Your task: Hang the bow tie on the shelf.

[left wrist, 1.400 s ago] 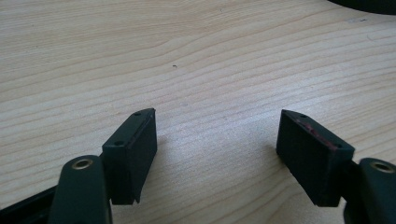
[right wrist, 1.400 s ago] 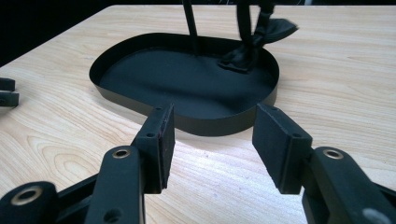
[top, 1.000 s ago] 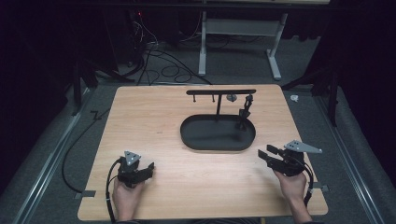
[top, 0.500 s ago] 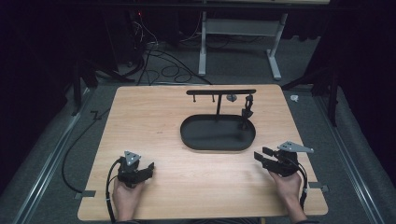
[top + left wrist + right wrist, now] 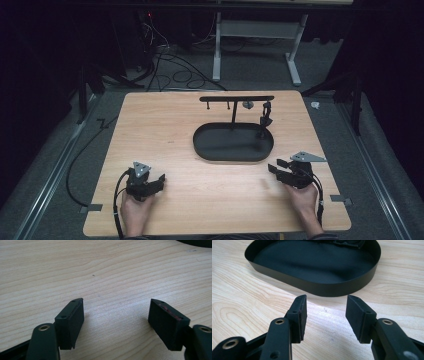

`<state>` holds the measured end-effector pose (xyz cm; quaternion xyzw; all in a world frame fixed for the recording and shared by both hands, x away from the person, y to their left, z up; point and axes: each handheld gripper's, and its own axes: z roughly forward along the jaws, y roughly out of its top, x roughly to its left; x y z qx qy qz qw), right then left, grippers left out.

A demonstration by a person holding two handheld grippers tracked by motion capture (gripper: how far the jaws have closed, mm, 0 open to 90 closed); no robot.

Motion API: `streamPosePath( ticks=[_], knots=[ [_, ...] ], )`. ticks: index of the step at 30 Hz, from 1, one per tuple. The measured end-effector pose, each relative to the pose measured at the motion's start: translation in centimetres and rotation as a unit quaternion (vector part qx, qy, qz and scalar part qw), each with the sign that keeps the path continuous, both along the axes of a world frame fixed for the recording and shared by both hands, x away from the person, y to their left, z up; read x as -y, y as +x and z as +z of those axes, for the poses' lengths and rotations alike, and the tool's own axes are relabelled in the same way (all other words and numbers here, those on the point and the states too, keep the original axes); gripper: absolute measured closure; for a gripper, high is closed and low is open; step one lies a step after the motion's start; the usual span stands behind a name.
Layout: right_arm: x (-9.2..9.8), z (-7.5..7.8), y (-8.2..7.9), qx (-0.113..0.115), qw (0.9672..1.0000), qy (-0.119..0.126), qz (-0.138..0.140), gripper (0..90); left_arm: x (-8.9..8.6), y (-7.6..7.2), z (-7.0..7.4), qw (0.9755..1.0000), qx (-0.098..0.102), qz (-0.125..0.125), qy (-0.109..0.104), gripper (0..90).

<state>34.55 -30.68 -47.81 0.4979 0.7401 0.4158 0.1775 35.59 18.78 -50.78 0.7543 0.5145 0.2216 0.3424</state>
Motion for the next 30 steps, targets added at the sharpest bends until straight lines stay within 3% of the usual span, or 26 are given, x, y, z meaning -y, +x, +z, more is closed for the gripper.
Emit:
streamPosePath(
  ticks=[3, 5, 10, 16, 30],
  knots=[
    [-0.1, -0.4, 0.1, -0.007, 1.0000, -0.004, -0.005, 53.5, 0.0, 0.0, 0.0, 1.0000, 0.000, 0.000, 0.000, 29.3],
    [-0.4, -0.7, 0.4, -0.006, 0.9998, -0.019, -0.005, 53.5, 0.0, 0.0, 0.0, 1.0000, 0.000, 0.000, 0.000, 29.3],
    [-0.7, -1.0, 0.7, -0.011, 0.9997, -0.023, -0.007, 53.4, 0.0, 0.0, 0.0, 1.0000, 0.000, 0.000, 0.000, 29.3],
    [-1.4, -1.3, 0.7, -0.007, 0.9978, -0.066, -0.007, 53.2, 0.0, 0.0, 0.0, 1.0000, 0.000, 0.000, 0.000, 29.3],
    [-1.9, -1.9, 1.1, -0.011, 0.9961, -0.088, -0.007, 52.8, 0.0, 0.0, 0.0, 1.0000, 0.000, 0.000, 0.000, 29.4]
  ],
)
